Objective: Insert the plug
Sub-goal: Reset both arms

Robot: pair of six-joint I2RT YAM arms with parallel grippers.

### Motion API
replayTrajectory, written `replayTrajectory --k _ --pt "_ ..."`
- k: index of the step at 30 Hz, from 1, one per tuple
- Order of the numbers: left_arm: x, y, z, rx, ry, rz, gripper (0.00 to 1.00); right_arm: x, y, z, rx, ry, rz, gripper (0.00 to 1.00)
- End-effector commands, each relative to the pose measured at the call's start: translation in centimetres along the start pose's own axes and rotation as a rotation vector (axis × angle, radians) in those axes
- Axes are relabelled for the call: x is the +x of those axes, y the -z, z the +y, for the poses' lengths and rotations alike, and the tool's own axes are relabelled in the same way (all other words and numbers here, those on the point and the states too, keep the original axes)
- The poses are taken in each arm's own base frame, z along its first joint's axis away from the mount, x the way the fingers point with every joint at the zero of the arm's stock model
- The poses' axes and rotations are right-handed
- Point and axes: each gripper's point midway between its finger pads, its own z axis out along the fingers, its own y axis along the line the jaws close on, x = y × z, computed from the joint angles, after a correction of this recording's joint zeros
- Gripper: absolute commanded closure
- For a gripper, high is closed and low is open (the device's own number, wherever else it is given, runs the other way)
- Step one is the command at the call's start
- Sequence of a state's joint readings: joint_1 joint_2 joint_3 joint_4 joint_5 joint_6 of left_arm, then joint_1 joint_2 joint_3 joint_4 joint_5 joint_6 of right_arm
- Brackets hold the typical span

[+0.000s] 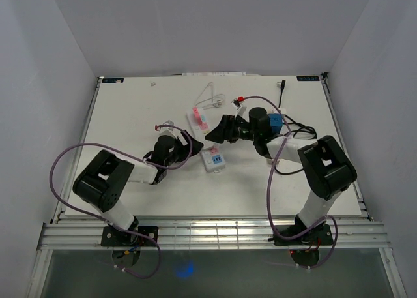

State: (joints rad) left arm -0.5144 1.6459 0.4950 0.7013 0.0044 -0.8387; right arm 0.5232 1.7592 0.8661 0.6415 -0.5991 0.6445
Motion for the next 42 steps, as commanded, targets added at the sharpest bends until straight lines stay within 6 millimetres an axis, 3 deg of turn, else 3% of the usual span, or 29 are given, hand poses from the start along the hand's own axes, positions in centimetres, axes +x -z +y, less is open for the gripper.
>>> replayTrajectory --k 1,6,7,8,9,10,11,12,13,14,15,18,19,20,21,22,24,25,27,28,32,36,42 --pt "1.1 1.5 0.8 -0.06 -0.022 0.073 0.02 -2.6 1.3 1.8 -0.001 0.103 -0.079 0.1" --pt "-1.4 3.7 -2.0 -0.008 -0.024 0.025 0.02 -3.8 3.9 2.1 0.09 0.19 -0.18 0.1" --pt "-1.2 4.0 -1.7 -0.033 -0.025 0.048 0.02 -4.3 4.5 1.7 0.132 0.22 -0.214 0.1" --pt "-2.1 4.2 -2.7 -0.021 -0.027 0.039 0.02 -5.4 5.5 2.5 0.148 0.245 -0.26 0.1" --pt "-3.0 4.7 -3.7 -0.005 -0.03 0.024 0.02 -5.0 6.2 2.0 0.185 0.246 -0.273 0.1" --pt "-2.8 5.2 -3.5 -0.035 -0.034 0.052 0.02 -5.6 7.1 1.3 0.249 0.262 -0.311 0.1" --pt "-4.5 5.4 -4.2 -0.054 -0.04 0.008 0.02 -6.5 8.4 2.3 0.261 0.29 -0.364 0.1" --pt "-5.8 6.2 -5.1 -0.048 -0.054 -0.021 0.02 -6.1 9.3 1.8 0.3 0.292 -0.38 0.1" --pt "-5.8 6.9 -4.6 -0.091 -0.061 -0.007 0.02 -6.8 10.4 1.1 0.368 0.295 -0.428 0.1" --pt "-7.3 7.5 -4.9 -0.117 -0.068 -0.049 0.02 -7.4 12.0 1.7 0.398 0.316 -0.471 0.1" --pt "-7.9 8.1 -5.1 -0.126 -0.09 -0.066 0.02 -7.0 12.9 0.9 0.445 0.309 -0.489 0.1" --pt "-10.5 11.0 -5.4 -0.143 -0.124 -0.17 0.02 -8.5 16.8 0.8 0.574 0.315 -0.622 0.1" --pt "-11.8 12.7 -6.0 -0.126 -0.131 -0.236 0.02 -7.8 17.5 0.2 0.602 0.308 -0.627 0.1" --pt "-12.3 13.6 -5.8 -0.134 -0.117 -0.281 0.02 -8.1 18.7 0.9 0.603 0.312 -0.675 0.1" --pt "-11.9 13.9 -5.0 -0.116 -0.101 -0.318 0.02 -8.1 19.4 0.9 0.615 0.317 -0.699 0.1" --pt "-12.5 15.5 -5.9 -0.043 -0.107 -0.376 0.02 -7.5 20.1 0.9 0.618 0.323 -0.718 0.1" --pt "-13.1 16.9 -6.3 0.05 -0.039 -0.485 0.02 -7.0 21.2 0.3 0.659 0.321 -0.741 0.1" --pt "-10.9 16.5 -3.9 0.035 -0.061 -0.472 0.02 -6.5 21.8 0.2 0.667 0.321 -0.75 0.1" --pt "-11.6 18.7 -4.5 0.147 -0.055 -0.585 0.02 -6.0 22.5 -0.2 0.69 0.323 -0.758 0.1" --pt "-10.1 18.3 -3.1 0.149 -0.061 -0.573 0.02 -6.0 23.0 0.1 0.684 0.327 -0.78 0.1" --pt "-10.9 21.2 -5.1 0.293 -0.078 -0.661 0.02 -5.7 24.0 -0.3 0.715 0.329 -0.812 0.1" --pt "-10.6 20.7 -4.0 0.268 -0.033 -0.664 0.02 -5.8 24.3 -0.8 0.748 0.32 -0.819 0.1" --pt "-10.4 19.7 -4.0 0.222 -0.05 -0.614 0.02 -5.7 24.4 -1.1 0.765 0.314 -0.813 0.1"
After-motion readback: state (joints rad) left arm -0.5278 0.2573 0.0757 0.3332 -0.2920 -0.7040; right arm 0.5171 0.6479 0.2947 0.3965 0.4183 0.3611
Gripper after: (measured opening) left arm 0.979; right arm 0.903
